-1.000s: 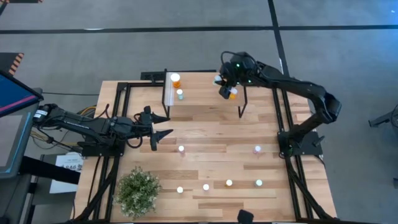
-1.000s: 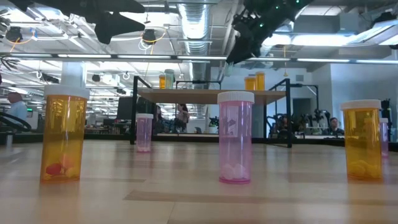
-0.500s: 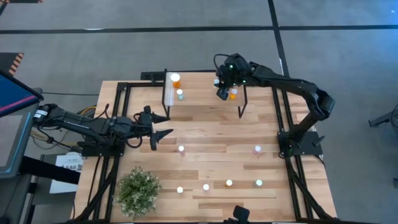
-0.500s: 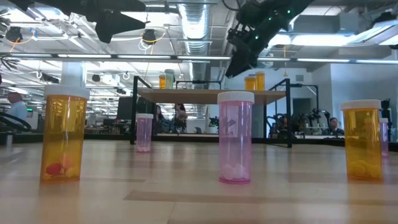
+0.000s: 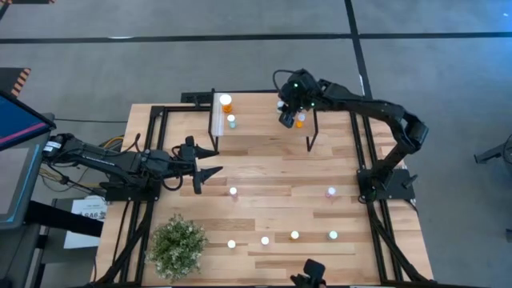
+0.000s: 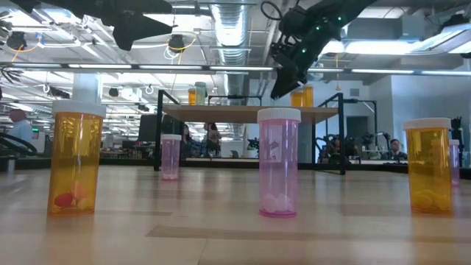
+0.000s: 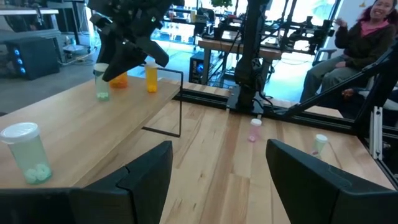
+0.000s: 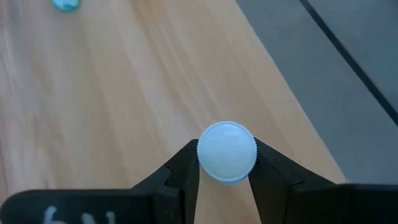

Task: Pick and place medicine bottles onto shelf by color
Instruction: Put the green pill bottle on the shelf

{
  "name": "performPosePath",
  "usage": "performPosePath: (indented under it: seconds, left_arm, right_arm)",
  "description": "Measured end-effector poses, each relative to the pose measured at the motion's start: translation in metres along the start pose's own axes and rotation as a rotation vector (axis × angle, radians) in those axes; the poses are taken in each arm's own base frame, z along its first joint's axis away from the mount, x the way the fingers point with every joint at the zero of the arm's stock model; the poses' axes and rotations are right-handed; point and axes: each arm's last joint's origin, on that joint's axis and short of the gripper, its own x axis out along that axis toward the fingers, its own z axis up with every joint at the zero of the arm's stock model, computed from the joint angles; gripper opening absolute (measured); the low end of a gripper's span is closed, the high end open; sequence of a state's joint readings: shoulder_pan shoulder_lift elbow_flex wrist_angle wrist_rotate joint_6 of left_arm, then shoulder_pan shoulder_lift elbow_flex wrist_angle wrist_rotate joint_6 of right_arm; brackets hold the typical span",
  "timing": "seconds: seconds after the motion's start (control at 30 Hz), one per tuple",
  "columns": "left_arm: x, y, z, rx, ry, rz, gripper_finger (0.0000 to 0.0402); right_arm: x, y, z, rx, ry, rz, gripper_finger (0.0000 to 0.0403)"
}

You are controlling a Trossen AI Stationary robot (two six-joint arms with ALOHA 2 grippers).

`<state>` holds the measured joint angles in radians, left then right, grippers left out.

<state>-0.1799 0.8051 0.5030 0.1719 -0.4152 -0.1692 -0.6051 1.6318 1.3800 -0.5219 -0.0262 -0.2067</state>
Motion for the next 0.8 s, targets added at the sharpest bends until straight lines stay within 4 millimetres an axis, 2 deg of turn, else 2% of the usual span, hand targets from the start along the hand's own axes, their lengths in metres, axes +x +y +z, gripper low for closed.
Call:
performPosePath:
  seconds: [0.37, 0.8]
  left_arm:
    - [0.0001, 0.0, -0.0001, 0.001, 0.001, 0.0, 0.0247]
    - [0.0, 0.0, -0.0001, 0.007, 0.001, 0.0, 0.0247]
  right_arm:
    - [-0.0001, -0.0033, -0.0015, 0.03, 0.008, -0.005, 0.0148]
    - [-0.0002, -0.0013, -0.0016, 0.036, 0.015, 0.0, 0.0203]
